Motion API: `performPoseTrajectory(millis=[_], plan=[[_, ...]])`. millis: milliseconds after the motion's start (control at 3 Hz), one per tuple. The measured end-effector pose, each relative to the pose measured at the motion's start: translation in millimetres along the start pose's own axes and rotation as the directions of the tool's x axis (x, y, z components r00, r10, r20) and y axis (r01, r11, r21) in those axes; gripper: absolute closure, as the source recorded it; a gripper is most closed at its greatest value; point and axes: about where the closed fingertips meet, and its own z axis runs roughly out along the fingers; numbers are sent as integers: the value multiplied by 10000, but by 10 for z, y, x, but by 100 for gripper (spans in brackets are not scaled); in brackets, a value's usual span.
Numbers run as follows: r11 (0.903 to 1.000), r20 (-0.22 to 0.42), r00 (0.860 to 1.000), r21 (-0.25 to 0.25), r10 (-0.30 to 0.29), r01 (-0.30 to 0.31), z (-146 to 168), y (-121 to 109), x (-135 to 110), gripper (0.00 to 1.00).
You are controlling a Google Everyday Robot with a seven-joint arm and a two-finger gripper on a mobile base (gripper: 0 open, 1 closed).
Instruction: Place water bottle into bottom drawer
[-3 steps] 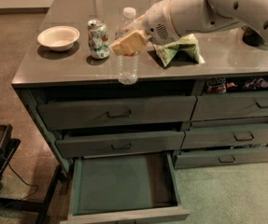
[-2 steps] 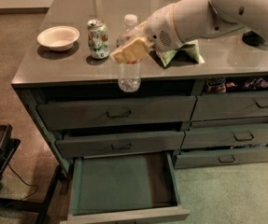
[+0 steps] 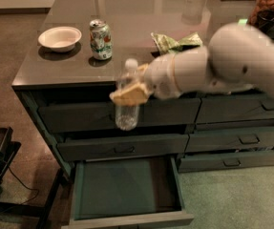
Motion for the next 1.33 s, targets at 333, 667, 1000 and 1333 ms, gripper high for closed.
performPoseTrajectory(millis=[333,667,1000,1333], plan=[[9977,30,9996,-620,273,-271,481,182,662,100],[9847,-184,9942,-1372,1060,-1075,1021,316,1503,100],[9848,-187,9943,-1370,1050,-1066,1021,317,1500,100],[9885,-436,9973,-1370,584,-639,1176,318,1796,100]])
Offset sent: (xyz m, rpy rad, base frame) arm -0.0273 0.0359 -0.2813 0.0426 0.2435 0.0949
